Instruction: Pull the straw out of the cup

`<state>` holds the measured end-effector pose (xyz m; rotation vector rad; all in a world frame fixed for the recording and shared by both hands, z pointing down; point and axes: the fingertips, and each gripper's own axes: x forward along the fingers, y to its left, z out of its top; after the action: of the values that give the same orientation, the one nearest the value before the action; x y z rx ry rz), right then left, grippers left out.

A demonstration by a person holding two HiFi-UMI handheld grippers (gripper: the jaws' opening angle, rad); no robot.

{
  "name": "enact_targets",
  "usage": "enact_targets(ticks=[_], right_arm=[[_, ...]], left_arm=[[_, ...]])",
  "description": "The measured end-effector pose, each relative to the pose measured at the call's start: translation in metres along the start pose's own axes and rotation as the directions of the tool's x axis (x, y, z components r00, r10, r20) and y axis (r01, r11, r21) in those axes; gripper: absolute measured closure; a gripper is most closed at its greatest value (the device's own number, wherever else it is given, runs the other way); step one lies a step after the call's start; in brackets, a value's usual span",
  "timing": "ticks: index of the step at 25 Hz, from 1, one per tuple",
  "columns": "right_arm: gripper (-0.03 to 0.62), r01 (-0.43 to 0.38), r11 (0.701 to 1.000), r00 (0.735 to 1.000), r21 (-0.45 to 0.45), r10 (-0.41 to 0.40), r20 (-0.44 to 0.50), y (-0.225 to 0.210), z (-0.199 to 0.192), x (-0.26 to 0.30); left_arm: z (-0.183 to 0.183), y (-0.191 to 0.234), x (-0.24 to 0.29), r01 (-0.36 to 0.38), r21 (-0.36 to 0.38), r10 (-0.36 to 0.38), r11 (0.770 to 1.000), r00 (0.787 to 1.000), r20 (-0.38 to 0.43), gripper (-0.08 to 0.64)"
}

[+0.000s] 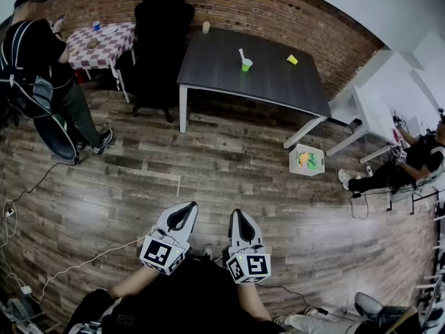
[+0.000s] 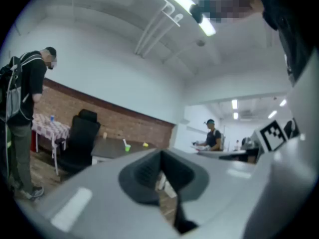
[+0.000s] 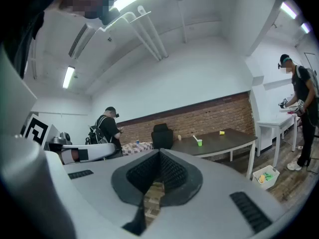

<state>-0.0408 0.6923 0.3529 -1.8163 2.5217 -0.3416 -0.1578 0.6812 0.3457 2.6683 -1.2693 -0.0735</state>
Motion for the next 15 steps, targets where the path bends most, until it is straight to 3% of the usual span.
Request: enact_targets(ticks=[15], right_arm=[[0.588,-0.011,0.999,1.0,0.037,0.011,0.011,-0.016,0.002,-0.008]], left_arm=[[-0.002,-0.017,0.01,-0.003,0.001,0.003,1.0,1.0,-0.012,0.555]])
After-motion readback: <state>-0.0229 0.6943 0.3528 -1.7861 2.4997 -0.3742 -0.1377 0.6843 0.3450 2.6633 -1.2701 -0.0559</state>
